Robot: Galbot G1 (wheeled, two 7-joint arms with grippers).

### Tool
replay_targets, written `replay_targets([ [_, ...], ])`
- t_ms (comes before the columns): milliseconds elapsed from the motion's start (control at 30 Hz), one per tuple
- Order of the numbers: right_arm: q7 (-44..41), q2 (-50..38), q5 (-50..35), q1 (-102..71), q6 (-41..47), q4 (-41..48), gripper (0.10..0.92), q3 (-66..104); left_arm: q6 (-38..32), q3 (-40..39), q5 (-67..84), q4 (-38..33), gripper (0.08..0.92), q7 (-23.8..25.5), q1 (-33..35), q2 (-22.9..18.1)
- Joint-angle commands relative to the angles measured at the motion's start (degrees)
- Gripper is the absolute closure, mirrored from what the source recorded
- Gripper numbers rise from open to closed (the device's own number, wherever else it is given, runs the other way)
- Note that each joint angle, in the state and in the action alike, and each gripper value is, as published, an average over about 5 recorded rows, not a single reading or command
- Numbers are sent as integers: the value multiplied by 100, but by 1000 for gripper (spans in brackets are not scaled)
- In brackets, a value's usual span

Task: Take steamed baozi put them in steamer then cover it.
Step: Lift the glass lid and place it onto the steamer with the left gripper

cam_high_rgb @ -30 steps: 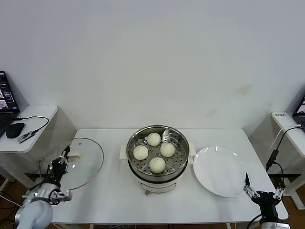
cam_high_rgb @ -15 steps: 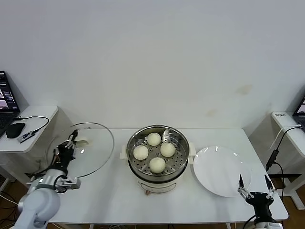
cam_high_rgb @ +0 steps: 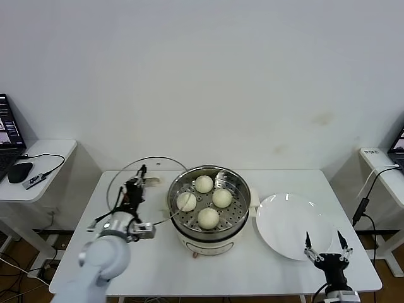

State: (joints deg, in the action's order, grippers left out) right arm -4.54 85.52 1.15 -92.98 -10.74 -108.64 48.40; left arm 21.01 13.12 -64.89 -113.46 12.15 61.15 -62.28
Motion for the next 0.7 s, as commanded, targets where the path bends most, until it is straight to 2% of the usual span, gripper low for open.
replay_targets([
  [33, 8, 39, 245, 111, -10, 240, 203, -174, 748, -1288, -1141, 347, 851, 565, -911, -1287],
  [200, 6, 61, 299, 112, -25, 279, 203, -209, 821, -1441, -1301, 576, 851, 621, -967, -1640],
  [700, -23, 115, 411, 119, -23, 274, 203, -295, 829, -1676, -1686, 921, 851, 680, -916, -2237],
])
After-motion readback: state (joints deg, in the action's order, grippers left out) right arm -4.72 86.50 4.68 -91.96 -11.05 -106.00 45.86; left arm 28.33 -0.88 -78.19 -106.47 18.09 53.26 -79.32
